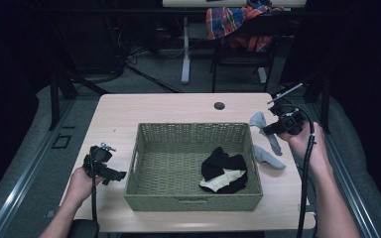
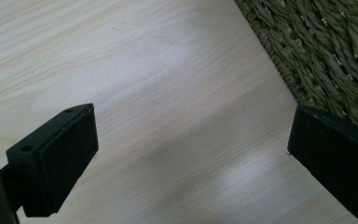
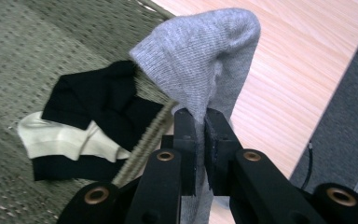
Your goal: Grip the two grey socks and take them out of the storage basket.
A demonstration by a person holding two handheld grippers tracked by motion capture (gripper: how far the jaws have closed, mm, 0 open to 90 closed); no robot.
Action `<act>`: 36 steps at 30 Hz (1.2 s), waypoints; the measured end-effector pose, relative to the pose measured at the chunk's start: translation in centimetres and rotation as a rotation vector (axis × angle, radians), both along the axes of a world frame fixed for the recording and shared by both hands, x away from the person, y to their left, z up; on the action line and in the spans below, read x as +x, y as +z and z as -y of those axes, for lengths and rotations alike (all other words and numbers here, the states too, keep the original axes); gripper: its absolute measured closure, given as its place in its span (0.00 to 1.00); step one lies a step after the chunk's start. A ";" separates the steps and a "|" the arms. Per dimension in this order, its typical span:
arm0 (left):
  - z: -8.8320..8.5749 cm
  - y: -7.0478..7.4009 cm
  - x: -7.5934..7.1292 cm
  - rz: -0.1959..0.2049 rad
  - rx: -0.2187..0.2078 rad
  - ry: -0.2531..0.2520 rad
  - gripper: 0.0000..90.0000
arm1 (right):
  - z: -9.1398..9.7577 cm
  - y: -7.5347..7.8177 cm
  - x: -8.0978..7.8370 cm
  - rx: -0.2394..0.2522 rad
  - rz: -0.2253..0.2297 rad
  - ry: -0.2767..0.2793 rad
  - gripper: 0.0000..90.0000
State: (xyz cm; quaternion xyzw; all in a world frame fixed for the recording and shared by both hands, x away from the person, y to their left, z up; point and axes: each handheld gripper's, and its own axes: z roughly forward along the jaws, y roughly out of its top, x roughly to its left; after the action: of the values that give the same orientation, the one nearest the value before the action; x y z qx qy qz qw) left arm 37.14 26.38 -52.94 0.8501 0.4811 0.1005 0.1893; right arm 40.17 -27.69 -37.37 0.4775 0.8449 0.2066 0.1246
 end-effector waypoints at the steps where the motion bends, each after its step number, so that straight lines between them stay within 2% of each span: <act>1: 0.0 0.0 0.0 0.001 0.000 -0.001 0.02 | 0.2 -0.1 0.0 0.003 0.003 -0.010 0.95; 10: 0.1 0.0 0.1 0.002 -0.002 -0.002 0.02 | 2.2 -0.9 0.5 -0.020 -0.011 -0.081 0.95; 15: 0.1 -0.1 0.1 0.000 0.000 -0.001 0.02 | 3.2 -1.8 1.1 -0.022 -0.040 -0.112 0.95; 22: 0.1 -0.1 0.1 -0.002 -0.001 -0.002 0.02 | 4.0 -3.5 1.9 -0.029 -0.077 -0.148 0.95; 26: 0.1 -0.1 0.1 0.000 -0.002 -0.001 0.02 | 4.5 -5.1 2.6 -0.032 -0.113 -0.166 0.95; 36: 0.1 -0.1 0.1 -0.001 0.002 0.001 0.02 | 4.8 -7.6 3.5 -0.034 -0.164 -0.178 0.95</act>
State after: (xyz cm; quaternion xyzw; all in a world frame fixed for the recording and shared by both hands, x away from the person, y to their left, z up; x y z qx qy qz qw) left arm 37.23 26.23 -53.04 0.8501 0.4813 0.1009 0.1883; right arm 43.69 -32.47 -45.00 0.5636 0.8099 0.1407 0.0812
